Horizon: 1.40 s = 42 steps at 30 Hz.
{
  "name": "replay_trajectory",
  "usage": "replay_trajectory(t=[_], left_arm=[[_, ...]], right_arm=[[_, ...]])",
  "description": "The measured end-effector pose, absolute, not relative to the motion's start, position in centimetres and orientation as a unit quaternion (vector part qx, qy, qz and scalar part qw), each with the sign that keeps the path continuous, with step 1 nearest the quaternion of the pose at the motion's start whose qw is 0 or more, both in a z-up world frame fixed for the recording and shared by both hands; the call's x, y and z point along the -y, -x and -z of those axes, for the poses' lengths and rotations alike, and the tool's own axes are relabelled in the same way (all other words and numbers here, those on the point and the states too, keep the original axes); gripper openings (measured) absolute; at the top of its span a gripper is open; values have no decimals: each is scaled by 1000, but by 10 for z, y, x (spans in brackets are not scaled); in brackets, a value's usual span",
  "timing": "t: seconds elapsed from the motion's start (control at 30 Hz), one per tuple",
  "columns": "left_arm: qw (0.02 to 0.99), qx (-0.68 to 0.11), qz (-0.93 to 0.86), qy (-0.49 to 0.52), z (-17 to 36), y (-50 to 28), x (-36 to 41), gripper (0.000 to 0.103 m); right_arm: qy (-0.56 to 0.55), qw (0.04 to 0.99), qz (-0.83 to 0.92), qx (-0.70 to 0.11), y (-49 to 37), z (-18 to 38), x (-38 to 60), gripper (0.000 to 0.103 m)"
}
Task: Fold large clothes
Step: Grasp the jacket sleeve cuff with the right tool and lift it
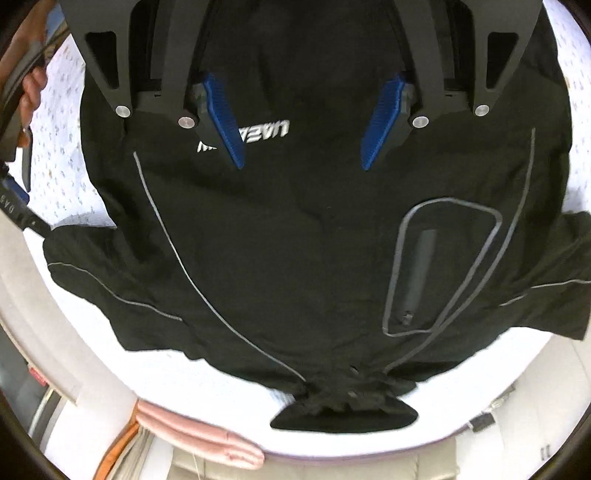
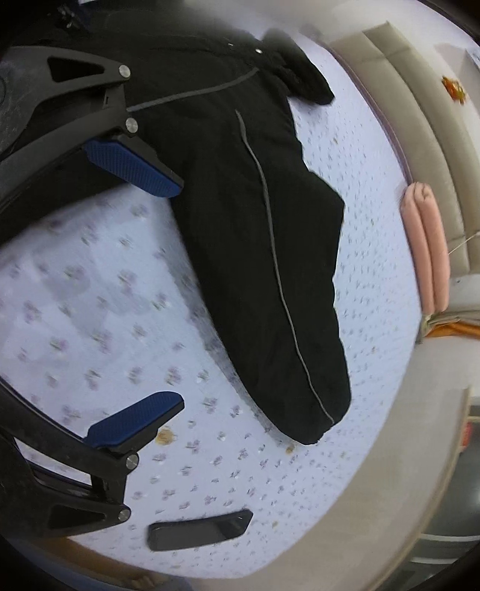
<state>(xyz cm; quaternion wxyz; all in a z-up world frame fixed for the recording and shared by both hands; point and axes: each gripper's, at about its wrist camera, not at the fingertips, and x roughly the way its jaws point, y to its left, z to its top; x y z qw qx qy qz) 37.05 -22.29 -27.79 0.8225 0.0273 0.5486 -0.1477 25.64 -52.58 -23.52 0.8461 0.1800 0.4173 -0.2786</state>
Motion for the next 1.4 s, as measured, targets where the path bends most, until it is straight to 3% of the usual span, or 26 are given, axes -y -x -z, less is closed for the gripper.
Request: replay_trajectory(t=[0.43, 0.73, 0.8, 0.87, 0.93, 0.97, 1.0, 1.17, 1.4], left_arm=[[815, -567, 81, -92, 251, -420, 298, 70], [806, -585, 80, -45, 240, -442, 349, 72], [810, -580, 72, -53, 236, -445, 358, 72], [815, -572, 72, -58, 230, -447, 366, 72], [817, -569, 75, -63, 226, -448, 372, 72], [817, -568, 75, -63, 225, -449, 375, 72], [819, -566, 75, -63, 223, -449, 378, 72], [823, -558, 75, -75, 222, -452, 392, 74], [823, -554, 80, -101, 279, -457, 409, 77]], right_arm=[[-243, 801, 295, -460, -297, 251, 727, 103], [-324, 769, 263, -485, -319, 293, 812, 99], [-347, 762, 235, -494, -325, 306, 821, 79], [-348, 766, 230, -489, -327, 307, 821, 68], [-334, 775, 226, -487, -330, 299, 818, 52], [-338, 782, 215, -477, -329, 292, 815, 32], [-338, 782, 215, -477, -329, 292, 815, 24], [-238, 830, 245, -440, -316, 219, 794, 20], [-259, 773, 254, -520, -327, 307, 810, 23]])
